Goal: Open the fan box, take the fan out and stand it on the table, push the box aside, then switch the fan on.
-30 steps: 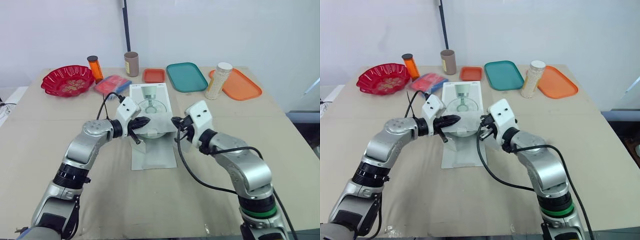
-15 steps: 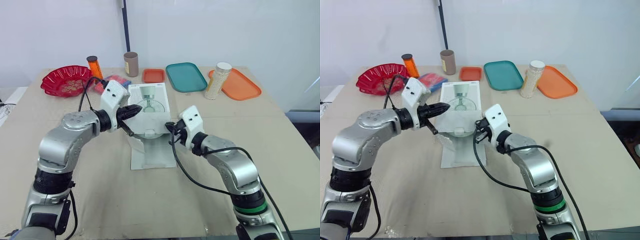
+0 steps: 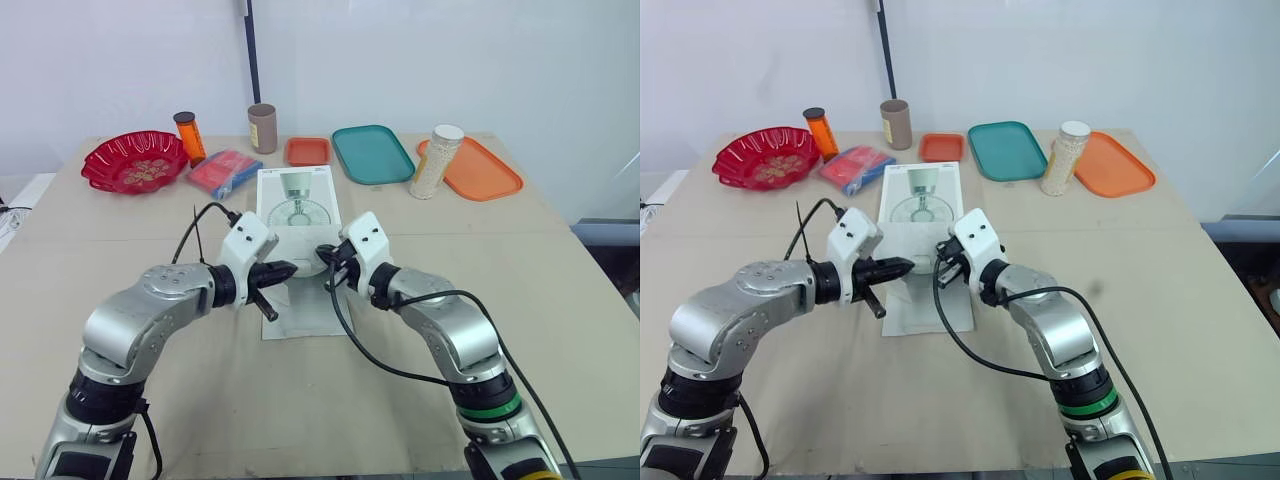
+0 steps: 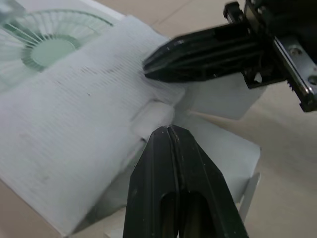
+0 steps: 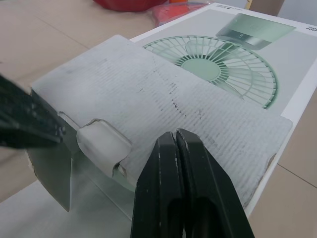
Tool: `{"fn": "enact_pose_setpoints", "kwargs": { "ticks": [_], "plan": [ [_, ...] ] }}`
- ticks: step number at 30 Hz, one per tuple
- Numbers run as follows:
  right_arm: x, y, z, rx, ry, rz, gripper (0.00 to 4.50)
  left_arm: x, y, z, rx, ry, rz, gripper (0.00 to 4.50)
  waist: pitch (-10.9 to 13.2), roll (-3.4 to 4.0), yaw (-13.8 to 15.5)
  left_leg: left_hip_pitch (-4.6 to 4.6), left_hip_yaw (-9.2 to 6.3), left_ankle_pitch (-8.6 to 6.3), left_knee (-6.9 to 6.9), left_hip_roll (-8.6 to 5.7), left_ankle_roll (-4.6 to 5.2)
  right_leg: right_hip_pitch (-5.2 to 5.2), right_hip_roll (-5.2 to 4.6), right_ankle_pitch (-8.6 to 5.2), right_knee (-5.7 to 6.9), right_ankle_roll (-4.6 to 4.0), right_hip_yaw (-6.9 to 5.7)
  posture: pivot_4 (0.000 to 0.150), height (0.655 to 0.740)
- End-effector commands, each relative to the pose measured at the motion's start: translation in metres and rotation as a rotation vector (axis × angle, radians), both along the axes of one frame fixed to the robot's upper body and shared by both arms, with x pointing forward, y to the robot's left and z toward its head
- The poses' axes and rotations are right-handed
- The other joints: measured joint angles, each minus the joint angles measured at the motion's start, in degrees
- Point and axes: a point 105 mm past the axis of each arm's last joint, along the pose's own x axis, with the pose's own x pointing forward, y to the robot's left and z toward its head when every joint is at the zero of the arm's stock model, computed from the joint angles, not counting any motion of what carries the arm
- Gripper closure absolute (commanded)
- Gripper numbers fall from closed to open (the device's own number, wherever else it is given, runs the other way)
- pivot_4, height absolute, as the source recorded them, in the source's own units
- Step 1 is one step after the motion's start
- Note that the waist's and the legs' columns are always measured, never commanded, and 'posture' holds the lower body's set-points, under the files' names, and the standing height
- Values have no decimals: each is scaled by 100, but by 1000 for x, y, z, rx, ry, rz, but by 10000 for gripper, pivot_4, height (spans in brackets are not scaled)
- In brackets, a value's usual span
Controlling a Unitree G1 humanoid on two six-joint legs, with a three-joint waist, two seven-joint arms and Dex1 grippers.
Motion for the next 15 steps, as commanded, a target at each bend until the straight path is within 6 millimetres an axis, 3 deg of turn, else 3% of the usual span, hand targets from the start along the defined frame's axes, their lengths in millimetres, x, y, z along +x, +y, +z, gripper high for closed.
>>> {"fn": "enact_pose_setpoints", "kwargs": {
  "ticks": [1,8,15],
  "plan": [
    [1,1,-3,0,10,-6,44503,0,-5,6,-5,-38,-2,45000,0,0,-1,0,0,0,0,0,0,0,0,0,0,0,0,1500,7400],
    [1,3,-6,-1,15,-7,44503,8,-2,6,40,-57,28,45000,0,0,1,0,1,0,0,0,0,1,0,0,0,0,0,1500,7400],
    [4,3,-6,-1,12,-9,44503,-4,10,3,88,3,24,45000,-1,-1,-2,0,0,0,0,1,0,1,1,0,0,0,0,1500,7400]
  ]
}}
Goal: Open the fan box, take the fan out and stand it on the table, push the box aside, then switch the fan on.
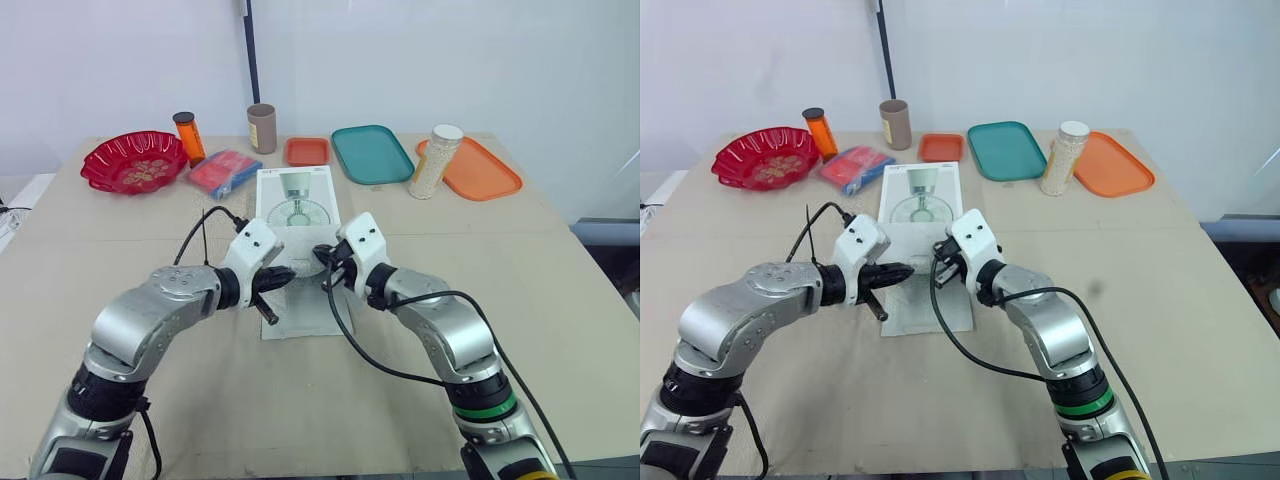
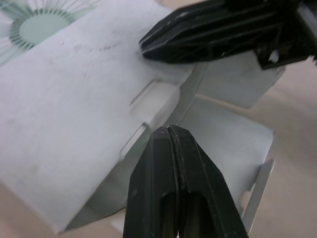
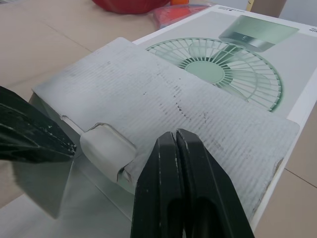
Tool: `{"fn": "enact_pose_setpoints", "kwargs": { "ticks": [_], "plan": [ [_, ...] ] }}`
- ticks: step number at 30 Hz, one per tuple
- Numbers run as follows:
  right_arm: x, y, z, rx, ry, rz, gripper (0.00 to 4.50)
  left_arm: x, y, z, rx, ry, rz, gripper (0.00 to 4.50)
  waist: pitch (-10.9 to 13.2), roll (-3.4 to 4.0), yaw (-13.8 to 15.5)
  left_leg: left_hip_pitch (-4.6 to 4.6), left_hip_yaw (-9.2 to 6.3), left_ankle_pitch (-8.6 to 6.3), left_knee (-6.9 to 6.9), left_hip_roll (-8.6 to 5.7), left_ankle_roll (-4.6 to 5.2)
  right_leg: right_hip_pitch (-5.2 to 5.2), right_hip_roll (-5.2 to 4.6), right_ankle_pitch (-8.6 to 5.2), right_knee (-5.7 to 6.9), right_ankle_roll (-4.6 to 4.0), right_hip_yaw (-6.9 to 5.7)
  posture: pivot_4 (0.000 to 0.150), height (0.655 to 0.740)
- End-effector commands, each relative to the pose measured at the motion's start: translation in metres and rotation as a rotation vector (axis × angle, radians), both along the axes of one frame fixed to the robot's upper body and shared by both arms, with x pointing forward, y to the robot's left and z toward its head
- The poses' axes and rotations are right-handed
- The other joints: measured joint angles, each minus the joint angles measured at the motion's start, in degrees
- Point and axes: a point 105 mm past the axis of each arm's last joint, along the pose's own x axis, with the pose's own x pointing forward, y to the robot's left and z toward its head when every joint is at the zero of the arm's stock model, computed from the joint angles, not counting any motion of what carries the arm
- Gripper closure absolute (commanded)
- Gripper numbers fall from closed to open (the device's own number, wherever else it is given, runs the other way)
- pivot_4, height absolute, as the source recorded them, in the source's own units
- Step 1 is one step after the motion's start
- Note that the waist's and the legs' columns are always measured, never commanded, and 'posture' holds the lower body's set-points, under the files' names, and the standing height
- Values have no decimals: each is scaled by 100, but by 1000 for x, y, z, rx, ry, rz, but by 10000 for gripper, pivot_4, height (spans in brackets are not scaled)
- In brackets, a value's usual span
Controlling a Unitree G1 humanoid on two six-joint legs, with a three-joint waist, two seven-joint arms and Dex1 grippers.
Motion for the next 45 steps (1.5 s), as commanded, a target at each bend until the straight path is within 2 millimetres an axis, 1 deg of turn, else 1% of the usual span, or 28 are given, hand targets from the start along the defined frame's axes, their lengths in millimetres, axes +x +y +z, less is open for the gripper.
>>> {"fn": "enact_pose_setpoints", "kwargs": {
  "ticks": [1,8,12,15,21,30,32,35,41,45],
  "plan": [
    [3,1,-4,-3,14,-11,44503,-9,4,11,2,-17,-18,45000,-1,-1,1,0,0,0,0,-1,0,1,-1,0,0,0,1,1500,7400],
    [4,1,-7,-8,15,-11,44503,-12,26,12,51,-11,29,45000,-1,-1,-3,3,1,1,0,4,-1,1,5,1,0,-2,2,1500,7400],
    [5,1,-8,-13,15,-10,44503,-9,40,12,69,-7,59,45000,-1,-2,-3,4,2,1,0,9,-1,1,9,2,0,-3,1,1500,7400],
    [6,1,-9,-20,12,-9,44503,-2,50,10,89,-19,97,45000,-1,-2,-3,5,4,1,0,9,-1,1,9,2,0,-3,3,1500,7400],
    [7,0,-10,-38,1,-2,44503,10,59,3,101,-32,130,45000,-1,-2,-3,6,5,2,0,14,-4,1,13,4,0,-7,2,1500,7400],
    [6,0,-11,-65,-15,9,44503,36,56,-7,106,-91,141,45000,-2,-4,2,6,5,2,0,14,-4,1,14,6,0,-9,2,1500,7400],
    [6,1,-11,-67,-15,10,44503,41,53,-6,97,-105,138,45000,-2,-4,-3,6,6,2,0,15,-4,-1,14,6,0,-9,2,1500,7400],
    [4,3,-12,-67,-13,14,44503,50,43,1,64,-145,120,45000,-3,-5,3,6,6,2,1,16,-4,0,14,7,0,-10,2,1500,7400],
    [2,6,-13,-61,-6,16,44503,54,32,5,27,-173,84,45000,-3,-5,5,5,5,2,0,15,-4,0,13,8,0,-9,2,1500,7400],
    [1,6,-15,-57,-1,12,44503,54,36,3,42,-173,83,45000,-3,-5,16,3,2,2,1,14,-4,1,13,8,0,-9,-1,1500,7400]
  ]
}}
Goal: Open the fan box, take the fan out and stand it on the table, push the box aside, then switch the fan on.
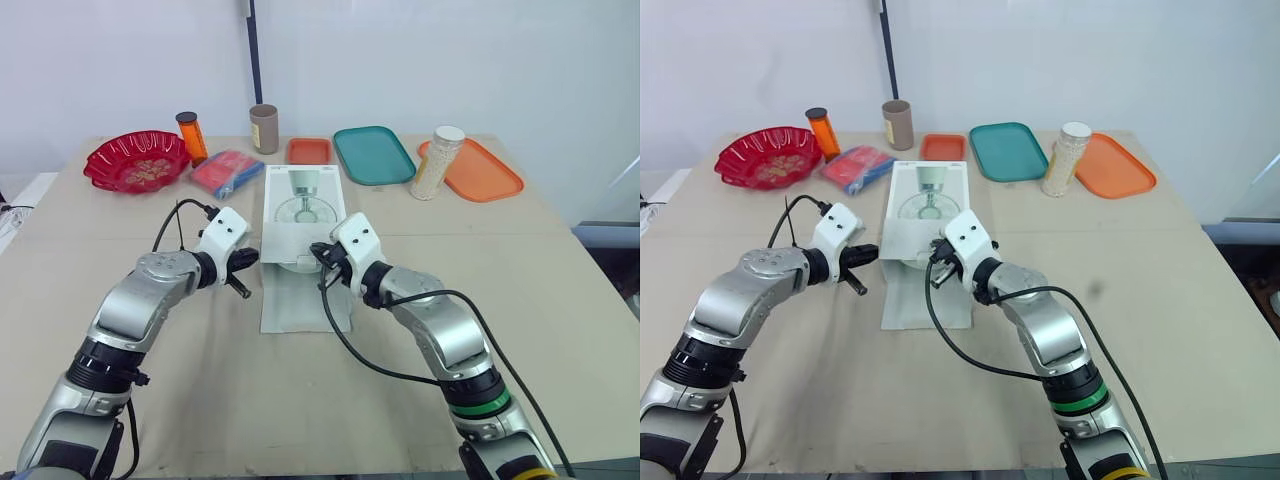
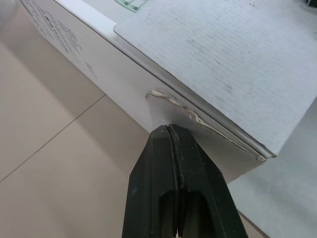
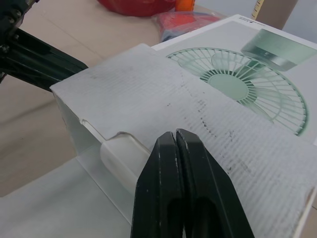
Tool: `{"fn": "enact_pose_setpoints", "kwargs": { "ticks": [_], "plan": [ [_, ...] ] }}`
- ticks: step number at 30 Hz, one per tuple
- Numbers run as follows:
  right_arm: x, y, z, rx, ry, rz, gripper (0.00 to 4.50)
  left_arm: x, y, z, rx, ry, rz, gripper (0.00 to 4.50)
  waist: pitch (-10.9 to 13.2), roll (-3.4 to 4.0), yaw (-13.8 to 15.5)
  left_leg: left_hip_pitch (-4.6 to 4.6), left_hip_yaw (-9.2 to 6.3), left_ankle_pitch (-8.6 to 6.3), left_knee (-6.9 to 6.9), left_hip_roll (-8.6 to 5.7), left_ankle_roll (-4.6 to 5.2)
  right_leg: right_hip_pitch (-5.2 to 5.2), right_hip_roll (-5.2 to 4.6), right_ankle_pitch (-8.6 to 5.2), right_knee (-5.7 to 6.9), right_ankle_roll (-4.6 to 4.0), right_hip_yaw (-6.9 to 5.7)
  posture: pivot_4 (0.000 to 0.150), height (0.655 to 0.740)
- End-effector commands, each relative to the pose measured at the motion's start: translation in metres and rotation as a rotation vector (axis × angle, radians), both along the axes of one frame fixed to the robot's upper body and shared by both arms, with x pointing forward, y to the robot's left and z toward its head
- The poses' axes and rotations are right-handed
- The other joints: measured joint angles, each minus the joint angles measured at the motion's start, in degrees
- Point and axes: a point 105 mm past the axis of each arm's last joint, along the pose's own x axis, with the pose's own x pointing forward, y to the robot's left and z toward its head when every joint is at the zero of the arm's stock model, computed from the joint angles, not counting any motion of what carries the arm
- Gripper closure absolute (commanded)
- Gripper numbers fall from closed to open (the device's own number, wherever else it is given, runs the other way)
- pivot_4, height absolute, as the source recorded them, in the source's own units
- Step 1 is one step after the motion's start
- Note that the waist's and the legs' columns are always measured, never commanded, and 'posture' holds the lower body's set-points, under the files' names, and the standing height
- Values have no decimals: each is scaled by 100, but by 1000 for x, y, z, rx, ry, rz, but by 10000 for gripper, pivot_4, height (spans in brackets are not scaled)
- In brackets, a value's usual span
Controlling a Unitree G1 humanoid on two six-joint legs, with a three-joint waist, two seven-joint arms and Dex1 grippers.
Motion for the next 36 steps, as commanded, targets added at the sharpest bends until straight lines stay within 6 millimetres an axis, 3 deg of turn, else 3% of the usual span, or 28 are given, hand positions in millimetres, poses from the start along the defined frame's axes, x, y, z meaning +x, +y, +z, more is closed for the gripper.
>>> {"fn": "enact_pose_setpoints", "kwargs": {
  "ticks": [1,8,13,18,21,29,36],
  "plan": [
    [-3,1,-14,-11,50,-5,44503,0,-7,18,-6,-75,-50,45000,0,0,0,0,0,0,0,0,0,0,0,0,0,0,0,1500,7400],
    [-5,1,-15,-11,56,-7,44503,-4,1,19,0,-72,-32,45000,0,0,-1,0,-1,0,0,0,0,0,0,0,0,0,0,1500,7400],
    [-6,1,-17,-9,60,-12,44503,-11,27,22,9,-60,67,45000,0,0,-10,0,0,-2,-3,1,2,-3,0,-1,-1,0,0,1500,7400],
    [-4,2,-17,5,69,-22,44503,-27,33,43,-131,-67,82,45000,0,0,-12,0,-1,-2,-3,2,3,-2,0,-1,-1,0,-1,1500,7400],
    [-4,3,-18,5,71,-20,44503,-38,36,47,-196,-46,96,45000,0,0,-12,0,0,-2,-3,3,2,-2,0,-1,-2,0,-1,1500,7400],
    [-3,2,-20,9,85,-24,44503,-71,25,37,-309,54,80,45000,-3,-5,-11,1,1,-2,-3,6,2,0,1,0,-2,0,0,1500,7400],
    [-3,1,-22,16,100,-35,44503,-84,18,25,-454,175,122,45000,-7,-10,-10,3,2,-1,-3,6,1,1,2,1,-3,-2,0,1500,7400]
  ]
}}
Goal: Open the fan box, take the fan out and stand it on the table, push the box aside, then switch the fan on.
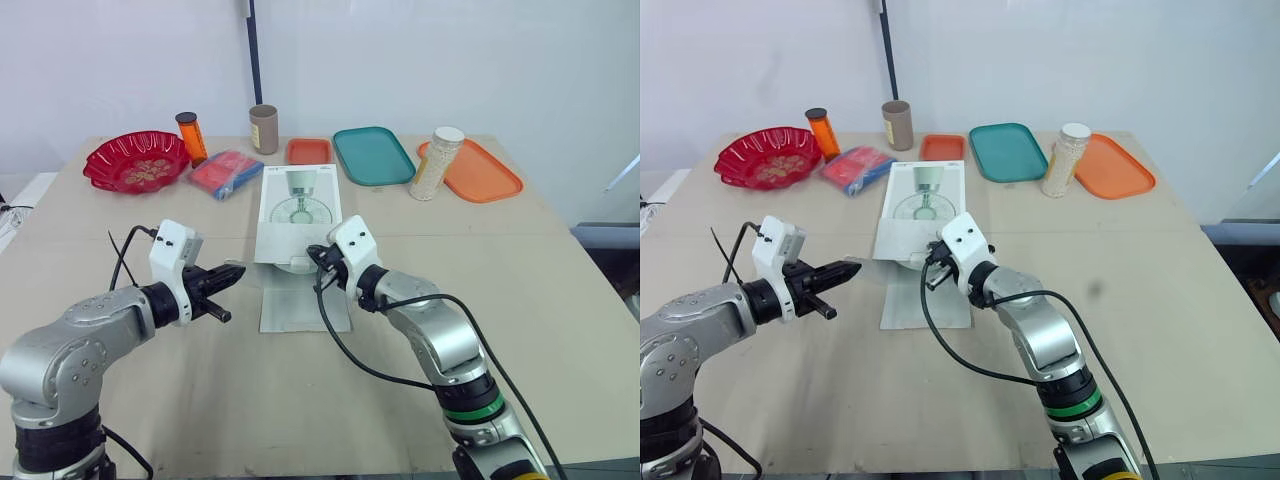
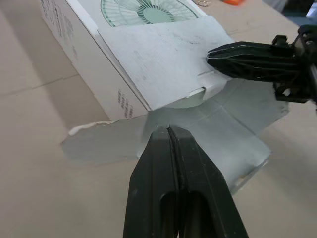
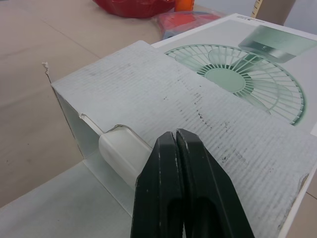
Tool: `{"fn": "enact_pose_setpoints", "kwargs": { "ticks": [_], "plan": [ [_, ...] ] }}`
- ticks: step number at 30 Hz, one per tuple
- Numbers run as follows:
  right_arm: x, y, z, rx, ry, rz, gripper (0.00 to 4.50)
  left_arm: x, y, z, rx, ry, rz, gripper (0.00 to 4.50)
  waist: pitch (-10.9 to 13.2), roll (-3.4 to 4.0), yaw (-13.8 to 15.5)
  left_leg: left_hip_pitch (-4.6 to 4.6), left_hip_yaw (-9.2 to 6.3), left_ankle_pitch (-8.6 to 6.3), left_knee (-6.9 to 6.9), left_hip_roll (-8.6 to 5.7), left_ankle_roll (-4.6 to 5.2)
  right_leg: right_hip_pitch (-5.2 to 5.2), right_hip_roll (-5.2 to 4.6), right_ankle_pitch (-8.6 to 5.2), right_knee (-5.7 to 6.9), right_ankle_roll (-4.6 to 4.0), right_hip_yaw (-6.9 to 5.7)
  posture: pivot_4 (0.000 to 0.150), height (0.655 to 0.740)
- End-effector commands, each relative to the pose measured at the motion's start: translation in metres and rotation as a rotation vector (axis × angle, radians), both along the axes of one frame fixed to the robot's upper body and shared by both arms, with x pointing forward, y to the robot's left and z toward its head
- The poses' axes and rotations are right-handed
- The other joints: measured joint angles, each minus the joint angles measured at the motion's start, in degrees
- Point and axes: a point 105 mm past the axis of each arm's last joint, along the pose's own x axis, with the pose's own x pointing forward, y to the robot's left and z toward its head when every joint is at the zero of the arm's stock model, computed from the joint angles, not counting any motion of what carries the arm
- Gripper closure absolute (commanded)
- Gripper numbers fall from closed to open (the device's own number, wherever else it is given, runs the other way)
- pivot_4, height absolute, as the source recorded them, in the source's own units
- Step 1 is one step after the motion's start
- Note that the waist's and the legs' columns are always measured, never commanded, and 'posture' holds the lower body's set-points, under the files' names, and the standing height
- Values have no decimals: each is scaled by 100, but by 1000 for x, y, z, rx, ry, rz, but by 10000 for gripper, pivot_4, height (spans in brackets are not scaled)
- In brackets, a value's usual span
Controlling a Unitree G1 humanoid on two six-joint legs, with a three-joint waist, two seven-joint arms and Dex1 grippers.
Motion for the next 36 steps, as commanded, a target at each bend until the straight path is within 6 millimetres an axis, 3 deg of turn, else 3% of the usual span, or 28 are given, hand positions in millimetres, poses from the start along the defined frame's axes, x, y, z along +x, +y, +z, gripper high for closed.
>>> {"fn": "enact_pose_setpoints", "kwargs": {
  "ticks": [1,7,12,15,19,27,28,30,36],
  "plan": [
    [0,-4,-20,-12,83,-23,44503,-8,-3,-1,-51,30,23,45000,-1,-2,0,0,0,0,0,0,0,1,0,0,0,0,0,1500,7400],
    [-1,0,-20,-10,85,-19,44503,-12,-15,-15,-104,110,10,45000,-4,-6,2,1,-1,0,1,0,-2,1,0,1,0,-1,-1,1500,7400],
    [0,-1,-19,-13,83,-25,45000,-17,-28,-23,-87,170,-59,29821,-5,-7,3,2,-1,1,0,0,-4,1,0,1,0,-1,-1,1500,7400],
    [-1,-2,-19,-20,82,-29,45000,-17,-25,-30,-54,201,-45,20368,-5,-7,3,2,0,1,0,0,-4,1,1,1,0,-1,0,1500,7400],
    [-2,-2,-20,-21,83,-27,45000,-18,-24,-24,-73,177,-57,6615,-5,-7,3,2,-1,1,0,0,-5,1,1,1,-1,-1,0,1500,7400],
    [-3,1,-21,-25,87,-17,45000,-28,-24,-33,-95,212,-20,6615,-6,-7,5,2,-1,1,-2,0,-9,1,0,0,-3,-1,0,1500,7400],
    [-3,1,-22,-25,87,-16,45000,-27,-26,-34,-124,214,-10,3874,-6,-7,5,2,-1,1,-2,0,-10,1,0,0,-4,-1,0,1500,7400],
    [-3,2,-22,-26,88,-16,45000,-25,-29,-36,-160,218,8,395,-8,-9,14,2,-1,1,-1,-1,-10,4,-1,0,-6,-1,-1,1500,7400],
    [-4,1,-24,-31,94,-13,45000,-8,-37,-40,-188,207,75,395,-18,-15,13,3,-1,3,-3,-1,-13,5,0,1,-8,-1,0,1500,7400]
  ]
}}
